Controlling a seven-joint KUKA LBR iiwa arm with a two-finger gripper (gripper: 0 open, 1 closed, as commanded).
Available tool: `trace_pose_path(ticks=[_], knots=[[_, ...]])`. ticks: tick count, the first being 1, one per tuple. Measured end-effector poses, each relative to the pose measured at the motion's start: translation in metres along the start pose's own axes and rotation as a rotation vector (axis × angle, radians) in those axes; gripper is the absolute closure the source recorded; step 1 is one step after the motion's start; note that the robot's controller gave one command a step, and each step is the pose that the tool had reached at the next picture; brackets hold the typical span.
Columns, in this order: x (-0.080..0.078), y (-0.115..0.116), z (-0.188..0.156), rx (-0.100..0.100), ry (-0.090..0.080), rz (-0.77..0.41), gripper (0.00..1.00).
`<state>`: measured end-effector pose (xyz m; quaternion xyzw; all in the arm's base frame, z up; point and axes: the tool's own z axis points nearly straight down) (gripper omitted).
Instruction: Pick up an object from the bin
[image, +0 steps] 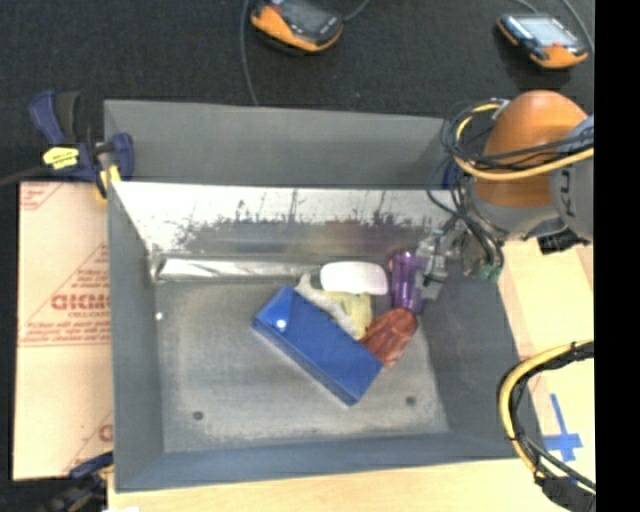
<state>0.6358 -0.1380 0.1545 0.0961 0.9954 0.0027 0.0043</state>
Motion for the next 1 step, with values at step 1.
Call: trace_pose_path(ticks=[1], knots=[[-0.0101, -0.0029, -0.0713, 0.003, -0.004, -0.281, 1.00]])
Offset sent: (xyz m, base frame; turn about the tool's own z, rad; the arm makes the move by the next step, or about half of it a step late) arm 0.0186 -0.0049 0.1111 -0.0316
